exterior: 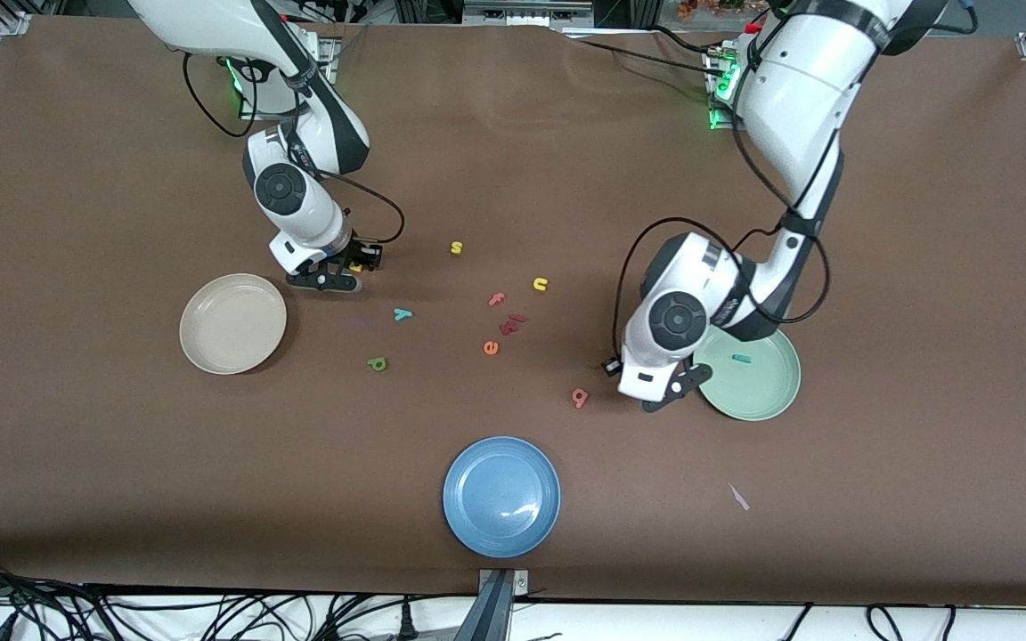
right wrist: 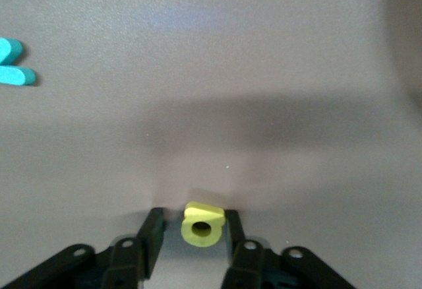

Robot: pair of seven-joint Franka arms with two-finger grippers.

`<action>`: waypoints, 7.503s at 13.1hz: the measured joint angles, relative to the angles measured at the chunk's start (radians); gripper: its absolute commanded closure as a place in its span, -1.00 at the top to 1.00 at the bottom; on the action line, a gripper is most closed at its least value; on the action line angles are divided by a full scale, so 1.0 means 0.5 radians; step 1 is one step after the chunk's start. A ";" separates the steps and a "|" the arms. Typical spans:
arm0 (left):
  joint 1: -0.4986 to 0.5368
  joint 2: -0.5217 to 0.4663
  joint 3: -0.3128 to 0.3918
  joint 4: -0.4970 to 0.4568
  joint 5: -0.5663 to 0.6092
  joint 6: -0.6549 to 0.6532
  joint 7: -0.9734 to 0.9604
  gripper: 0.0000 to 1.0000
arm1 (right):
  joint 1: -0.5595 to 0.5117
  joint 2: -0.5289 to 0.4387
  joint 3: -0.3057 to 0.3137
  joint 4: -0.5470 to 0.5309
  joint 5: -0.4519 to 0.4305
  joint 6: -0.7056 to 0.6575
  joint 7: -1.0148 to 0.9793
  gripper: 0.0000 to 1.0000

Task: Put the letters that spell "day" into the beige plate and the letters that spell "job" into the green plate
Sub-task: 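Drop the yellow letter on the beige plate while the left gripper drops the blue letter, then reach the right gripper to the green letter while the left gripper reaches the pink letter, then grasp the green letter with the right gripper while the left gripper grasps the pink letter, then drop the green letter on the beige plate while the left gripper drops the pink letter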

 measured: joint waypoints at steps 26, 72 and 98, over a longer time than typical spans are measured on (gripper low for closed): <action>0.524 -0.045 -0.015 -0.118 0.000 -0.262 0.941 1.00 | -0.241 0.232 -0.453 0.875 -0.048 -0.845 -1.054 1.00; -0.057 0.131 -0.129 0.361 0.000 0.254 1.500 1.00 | 0.085 0.862 -0.175 1.600 -0.037 -0.809 -0.355 0.37; -0.133 0.432 -0.108 0.322 0.076 0.677 2.273 -0.03 | 0.082 0.879 -0.177 1.655 0.015 -0.805 -0.350 -0.51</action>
